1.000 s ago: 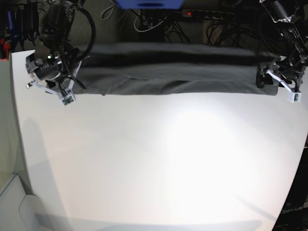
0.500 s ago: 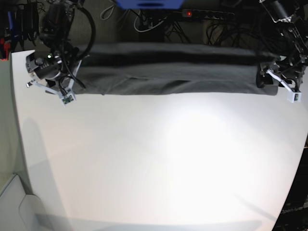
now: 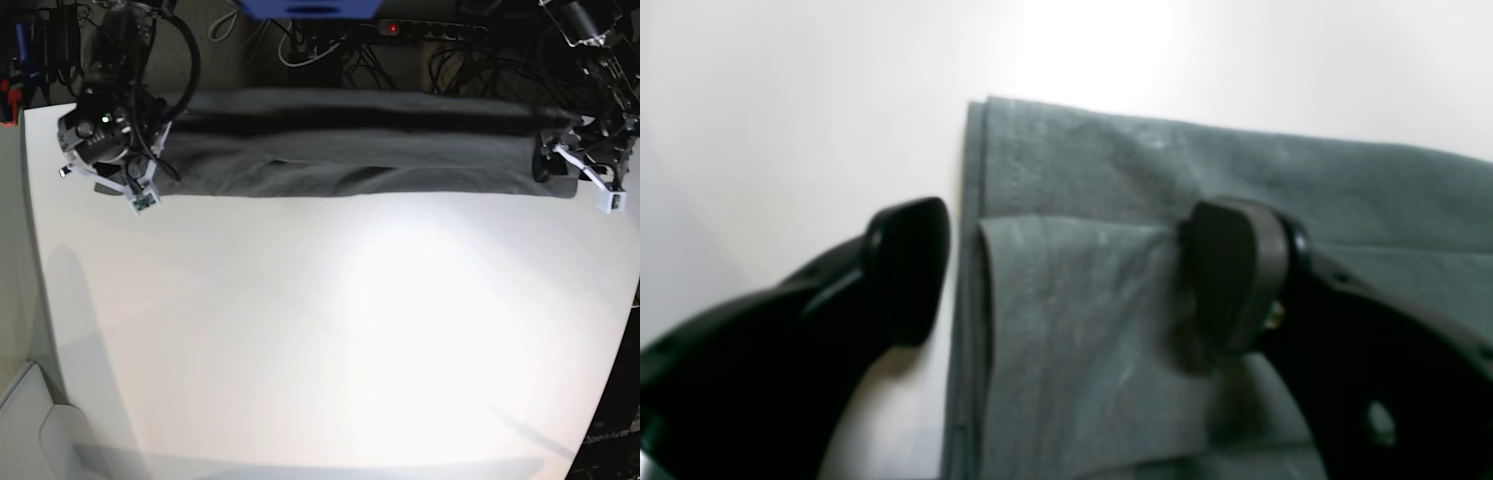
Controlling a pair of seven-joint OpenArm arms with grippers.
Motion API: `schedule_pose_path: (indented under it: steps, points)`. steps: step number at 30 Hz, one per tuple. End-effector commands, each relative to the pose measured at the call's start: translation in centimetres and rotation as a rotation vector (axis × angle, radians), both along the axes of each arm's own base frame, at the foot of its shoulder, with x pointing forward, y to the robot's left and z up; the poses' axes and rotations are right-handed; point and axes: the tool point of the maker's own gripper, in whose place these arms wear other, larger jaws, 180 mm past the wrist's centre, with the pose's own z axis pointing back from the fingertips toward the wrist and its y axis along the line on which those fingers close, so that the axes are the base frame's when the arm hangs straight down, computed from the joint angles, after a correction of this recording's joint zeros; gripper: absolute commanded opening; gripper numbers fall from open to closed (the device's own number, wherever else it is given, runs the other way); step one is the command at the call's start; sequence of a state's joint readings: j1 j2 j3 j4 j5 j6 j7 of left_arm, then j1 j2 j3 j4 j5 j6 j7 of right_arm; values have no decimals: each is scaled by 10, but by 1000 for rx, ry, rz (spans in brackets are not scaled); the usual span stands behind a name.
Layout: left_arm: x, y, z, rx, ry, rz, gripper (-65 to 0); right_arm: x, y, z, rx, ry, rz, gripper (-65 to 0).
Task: Layout the t-shirt on the table in an organized manner, then fold the t-shirt properly
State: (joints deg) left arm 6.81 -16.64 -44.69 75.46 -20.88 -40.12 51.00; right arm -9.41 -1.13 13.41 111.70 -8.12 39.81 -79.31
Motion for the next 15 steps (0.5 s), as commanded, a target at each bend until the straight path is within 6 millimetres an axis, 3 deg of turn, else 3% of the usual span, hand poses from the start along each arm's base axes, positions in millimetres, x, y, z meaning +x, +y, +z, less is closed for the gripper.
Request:
schedule_pose_path:
  steps: [1, 6, 15]
  points:
    - [1, 7, 6, 17, -1, 1, -102, 6, -2, 7, -8, -28, 3, -429]
    - [1, 7, 6, 14, -2, 3, -102, 2, -2, 5, -8, -19, 4, -341]
    - [1, 7, 6, 14, -1, 2, -102, -1, -5, 5, -15, -12, -5, -330]
